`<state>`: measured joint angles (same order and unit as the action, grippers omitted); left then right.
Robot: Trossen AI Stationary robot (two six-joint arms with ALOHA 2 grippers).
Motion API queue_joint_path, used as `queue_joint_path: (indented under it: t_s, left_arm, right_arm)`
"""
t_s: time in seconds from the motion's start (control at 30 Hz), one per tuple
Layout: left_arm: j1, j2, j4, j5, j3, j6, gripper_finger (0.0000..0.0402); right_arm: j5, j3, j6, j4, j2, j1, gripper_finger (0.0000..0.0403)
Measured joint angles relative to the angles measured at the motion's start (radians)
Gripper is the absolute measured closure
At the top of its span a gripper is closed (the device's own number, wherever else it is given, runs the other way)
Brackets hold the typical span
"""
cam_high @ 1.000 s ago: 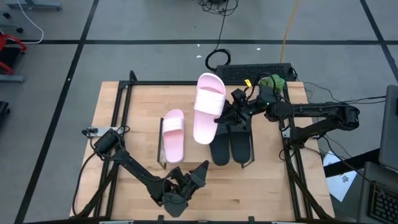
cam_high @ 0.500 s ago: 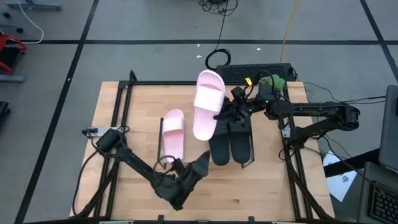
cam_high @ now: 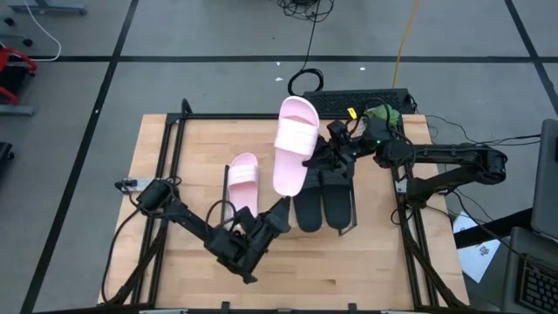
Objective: Pick and place slides into the shelf
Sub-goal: Put the pink slipper on the shelf
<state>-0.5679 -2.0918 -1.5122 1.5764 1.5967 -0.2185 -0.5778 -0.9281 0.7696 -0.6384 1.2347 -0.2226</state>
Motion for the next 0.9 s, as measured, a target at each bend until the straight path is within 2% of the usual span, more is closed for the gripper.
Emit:
queue_joint_path:
  t_s: [0.2, 0.4, 0.63, 0.73, 0.87, 0.9]
  left_arm:
    - [0.032, 0.000, -0.011, -0.083, 0.000, -0.003, 0.0213]
    - [0.055, 0.000, -0.011, -0.089, 0.000, -0.004, 0.0213]
    - [0.075, 0.000, -0.036, -0.161, 0.000, 0.000, 0.0219]
    - [0.076, 0.000, -0.035, -0.181, 0.000, 0.004, 0.0255]
    - [0.069, 0.000, -0.038, -0.206, 0.000, 0.026, 0.0351]
    - [0.067, 0.000, -0.038, -0.210, 0.000, 0.028, 0.0357]
  right_arm:
    - [0.000, 0.000, 0.004, 0.000, -0.001, 0.002, 0.0344]
    - [-0.001, 0.000, 0.004, 0.001, -0.002, 0.023, 0.0344]
    - [0.003, 0.000, -0.013, 0.008, -0.002, 0.048, 0.0344]
    - [0.002, 0.000, -0.009, 0.007, -0.002, 0.048, 0.0344]
    - [0.001, 0.000, -0.003, -0.004, -0.002, 0.048, 0.0344]
    - [-0.001, 0.000, -0.003, -0.004, -0.002, 0.048, 0.0344]
